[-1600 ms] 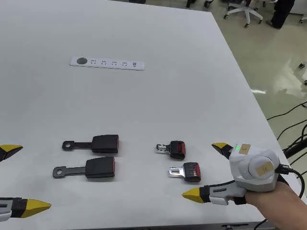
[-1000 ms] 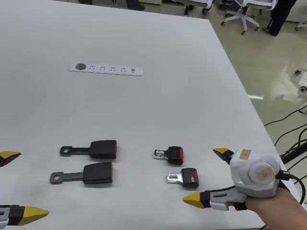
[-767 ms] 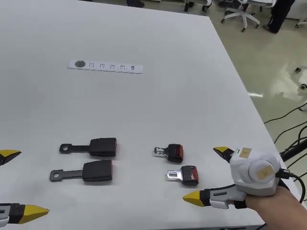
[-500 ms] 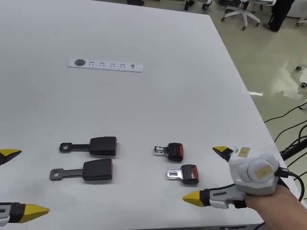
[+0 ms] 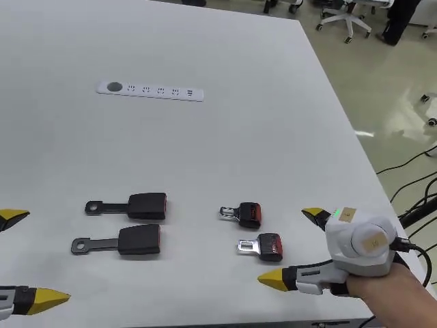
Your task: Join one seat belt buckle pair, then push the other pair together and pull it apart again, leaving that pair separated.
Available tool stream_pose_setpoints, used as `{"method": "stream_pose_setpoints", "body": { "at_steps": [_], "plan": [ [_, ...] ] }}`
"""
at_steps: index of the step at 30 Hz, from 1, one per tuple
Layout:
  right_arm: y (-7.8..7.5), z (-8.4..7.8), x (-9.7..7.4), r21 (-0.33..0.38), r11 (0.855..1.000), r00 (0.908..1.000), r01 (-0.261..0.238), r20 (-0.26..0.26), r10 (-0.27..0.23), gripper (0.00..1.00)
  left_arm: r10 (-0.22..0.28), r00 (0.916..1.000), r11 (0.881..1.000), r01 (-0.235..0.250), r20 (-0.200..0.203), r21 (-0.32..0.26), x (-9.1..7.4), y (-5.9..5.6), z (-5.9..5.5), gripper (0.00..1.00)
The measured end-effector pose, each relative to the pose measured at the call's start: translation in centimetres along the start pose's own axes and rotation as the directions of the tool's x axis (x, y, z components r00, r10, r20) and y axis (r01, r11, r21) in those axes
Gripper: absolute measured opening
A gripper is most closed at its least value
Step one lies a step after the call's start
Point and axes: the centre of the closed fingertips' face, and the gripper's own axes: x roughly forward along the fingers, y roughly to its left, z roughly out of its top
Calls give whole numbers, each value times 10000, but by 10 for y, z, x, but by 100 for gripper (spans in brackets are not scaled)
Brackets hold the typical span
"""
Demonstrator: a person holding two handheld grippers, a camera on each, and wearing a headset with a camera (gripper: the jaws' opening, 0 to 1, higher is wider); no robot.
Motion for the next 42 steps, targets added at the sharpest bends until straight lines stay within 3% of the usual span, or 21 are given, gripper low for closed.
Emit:
{"method": "stream_pose_setpoints", "body": {
  "at_steps": [5, 10, 12, 15, 20, 22, 24, 25, 26, 30, 35, 39, 42],
  "plan": [
    [-2, -1, -2, -130, 9999, 9999, 85, -54, -85, 99, 50, 9998, 9999, -48, 167, -118, -4, 4, 4, 100],
    [-2, -4, -3, -172, 9998, 9999, 112, -128, -114, 99, 252, 9977, 9990, -228, 624, -397, -8, 9, 15, 100],
    [-1, -5, -3, -182, 9998, 9998, 83, -156, -86, 99, 251, 9981, 9989, -228, 570, -404, -9, 10, 16, 99],
    [1, -6, -3, -205, 9998, 9998, 69, -183, -73, 99, 240, 9996, 9995, -237, 123, -209, -9, 11, 11, 96],
    [1, -6, -2, -255, 9997, 9999, 48, -154, -52, 99, 347, 9986, 9971, -319, 397, -697, -10, 14, 16, 97],
    [-1, -6, -2, -309, 9995, 9999, 96, -117, -99, 99, 353, 9992, 9983, -345, 185, -462, -9, 13, 14, 95],
    [-1, -3, -4, -145, 9999, 10000, -7, 59, 7, 97, -105, 9989, 9991, 86, -463, -423, -9, 3, 6, 87],
    [-1, -3, -5, -108, 9999, 10000, -24, 58, 24, 97, -108, 9984, 9985, 78, -559, -534, -8, 2, 6, 82],
    [-1, -3, -6, -86, 10000, 10000, -32, 8, 32, 95, 17, 9979, 9980, -58, -646, -632, -7, 4, 4, 82],
    [-2, -5, -6, -181, 9998, 9999, -41, -100, 39, 93, 193, 9984, 9982, -223, -536, -558, -8, 8, 5, 86],
    [0, -6, -6, -360, 9993, 9997, -47, -234, 38, 92, 378, 9956, 9988, -402, -861, -271, -8, 15, -3, 90],
    [0, -7, -6, -491, 9988, 9994, -65, -348, 48, 90, 322, 9946, 9992, -345, -985, -220, -7, 16, -5, 92],
    [4, -6, -6, -607, 9979, 9992, -210, -364, 188, 87, 248, 9911, 9997, -236, -1306, 107, -6, 16, -8, 90]
  ]
}}
